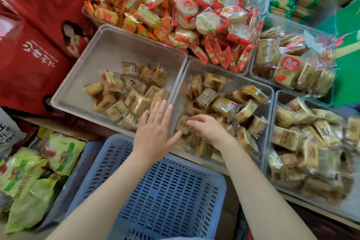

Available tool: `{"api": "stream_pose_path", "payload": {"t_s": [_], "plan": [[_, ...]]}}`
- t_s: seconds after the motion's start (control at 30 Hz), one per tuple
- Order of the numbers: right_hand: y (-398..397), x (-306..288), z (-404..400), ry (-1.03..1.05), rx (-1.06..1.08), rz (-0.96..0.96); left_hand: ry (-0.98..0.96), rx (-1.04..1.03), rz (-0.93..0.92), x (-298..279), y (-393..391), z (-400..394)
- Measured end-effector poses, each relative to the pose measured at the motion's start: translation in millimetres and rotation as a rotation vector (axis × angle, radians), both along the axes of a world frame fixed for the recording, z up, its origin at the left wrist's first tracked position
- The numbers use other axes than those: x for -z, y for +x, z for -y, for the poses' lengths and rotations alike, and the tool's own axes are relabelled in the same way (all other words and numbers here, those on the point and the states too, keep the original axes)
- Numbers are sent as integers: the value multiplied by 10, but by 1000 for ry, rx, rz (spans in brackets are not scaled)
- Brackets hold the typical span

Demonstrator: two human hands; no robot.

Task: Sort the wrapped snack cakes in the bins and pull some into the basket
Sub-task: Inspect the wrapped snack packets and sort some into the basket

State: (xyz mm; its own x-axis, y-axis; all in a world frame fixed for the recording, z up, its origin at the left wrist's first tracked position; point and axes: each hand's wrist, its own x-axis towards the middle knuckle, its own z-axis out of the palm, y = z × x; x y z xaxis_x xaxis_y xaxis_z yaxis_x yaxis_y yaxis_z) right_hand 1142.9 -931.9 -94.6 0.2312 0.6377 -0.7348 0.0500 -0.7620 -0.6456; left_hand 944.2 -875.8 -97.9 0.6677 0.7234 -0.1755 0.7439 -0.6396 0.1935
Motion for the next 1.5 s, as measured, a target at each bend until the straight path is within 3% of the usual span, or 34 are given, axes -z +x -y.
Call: {"api": "stream_pose_path", "payload": {"t_s": [0.13, 0.33, 0.6, 0.77, 0.87, 0.97, 1.07, 1.13, 1.33, 1.5], "plan": [[-102, 1, 41, -62, -403, -23, 62, 30, 19, 50, -173, 159], [-205, 75, -74, -70, -586, -3, 79, -5, 2, 40, -193, 218], [-351, 151, -34, -15, -475, 75, 35, -16, 3, 38, -197, 214], [-211, -123, 167, 124, -144, -69, -70, -38, 32, -95, -191, 193], [-106, -372, 355, 206, -7, -229, -157, -51, 158, -246, -117, 237], [-34, -563, 552, 306, 29, -334, -166, -4, 437, -426, 64, 408], [33, -685, 790, 369, 73, -382, -399, -59, 531, -598, 304, 638], [82, -717, 951, 364, 91, -273, -544, -171, 516, -629, 394, 762], [460, -591, 1324, 400, 336, 392, -800, -553, 603, -548, 520, 1059], [631, -395, 1400, 282, 192, 500, -888, -658, 625, -472, 647, 1205]]}}
